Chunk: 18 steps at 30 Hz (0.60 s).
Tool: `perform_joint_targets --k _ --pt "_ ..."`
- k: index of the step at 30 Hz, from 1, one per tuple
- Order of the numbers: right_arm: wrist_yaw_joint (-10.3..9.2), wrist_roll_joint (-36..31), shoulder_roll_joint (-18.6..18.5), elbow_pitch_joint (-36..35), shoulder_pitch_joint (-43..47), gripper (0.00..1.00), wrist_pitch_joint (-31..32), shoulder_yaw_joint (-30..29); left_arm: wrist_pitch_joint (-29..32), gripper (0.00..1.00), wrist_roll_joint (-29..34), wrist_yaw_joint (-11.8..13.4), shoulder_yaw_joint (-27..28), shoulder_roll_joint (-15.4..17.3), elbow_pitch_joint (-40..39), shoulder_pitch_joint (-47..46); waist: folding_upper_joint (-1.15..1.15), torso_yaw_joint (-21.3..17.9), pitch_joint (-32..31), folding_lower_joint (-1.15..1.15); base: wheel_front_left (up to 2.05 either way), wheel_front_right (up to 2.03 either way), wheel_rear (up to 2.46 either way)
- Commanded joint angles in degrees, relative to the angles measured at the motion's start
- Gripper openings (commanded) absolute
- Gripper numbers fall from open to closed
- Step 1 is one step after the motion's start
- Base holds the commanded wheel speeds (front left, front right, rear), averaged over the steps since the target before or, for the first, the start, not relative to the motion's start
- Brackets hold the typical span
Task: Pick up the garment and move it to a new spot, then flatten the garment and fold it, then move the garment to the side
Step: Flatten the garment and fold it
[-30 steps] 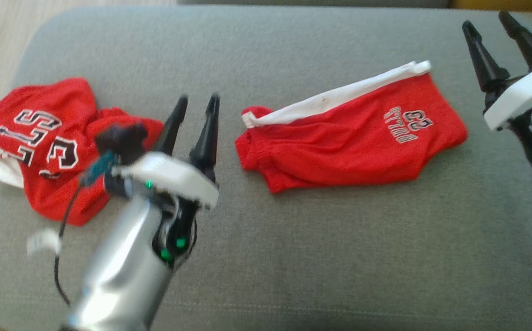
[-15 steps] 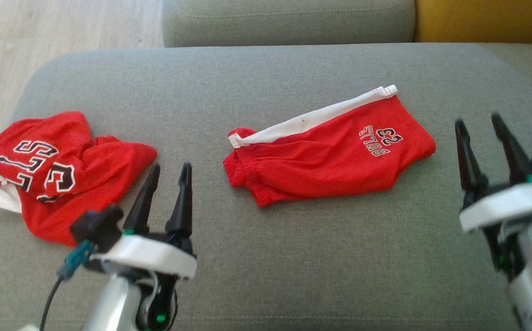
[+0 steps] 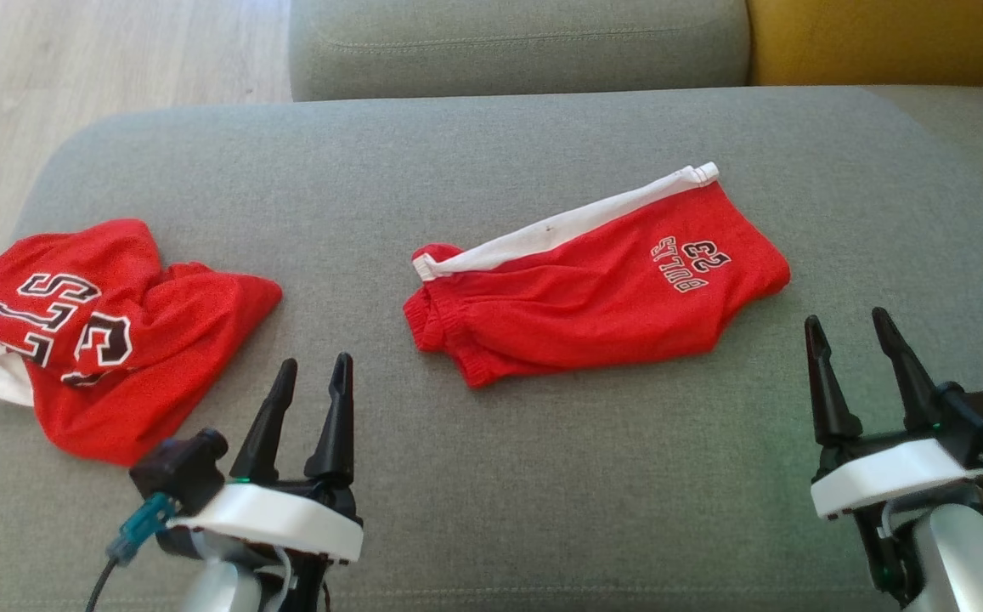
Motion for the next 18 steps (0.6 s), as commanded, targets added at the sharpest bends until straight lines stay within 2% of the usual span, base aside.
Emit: perform_joint_targets --k 1,5,8,13,18 --pt "-0.05 -1.0 -0.3 -1.7 -1.1 1.0 0.2 0.5 -0.7 1.0 -0.3 -0.1 1.3 0.0 -2.0 -2.1 0.0 0.2 -0.1 0.01 0.0 0.0 0.0" --pt "-0.05 -0.9 0.7 -0.8 -1.9 1.0 2.6 -0.9 -0.7 1.0 -0.3 -0.2 0.8 0.0 -1.9 -2.6 0.0 1.0 0.4 0.01 0.0 0.0 0.0" --pt "-0.05 2.3 2.5 0.4 -3.5 1.0 5.7 -2.2 -0.7 1.0 -0.4 -0.2 0.0 0.0 -1.9 -2.8 0.0 1.9 1.3 0.01 0.0 0.0 0.0" --pt "-0.05 13.7 4.7 3.0 -7.6 1.0 12.1 -4.8 -0.7 1.0 -0.5 0.2 -1.6 0.0 -1.7 -3.8 0.0 4.0 4.3 0.01 0.0 0.0 0.0" --pt "-0.05 23.0 4.6 6.2 -12.0 1.0 18.2 -8.9 -0.7 1.0 -0.1 0.8 -2.4 0.0 -2.3 -6.2 0.0 7.0 8.1 0.01 0.0 0.0 0.0"
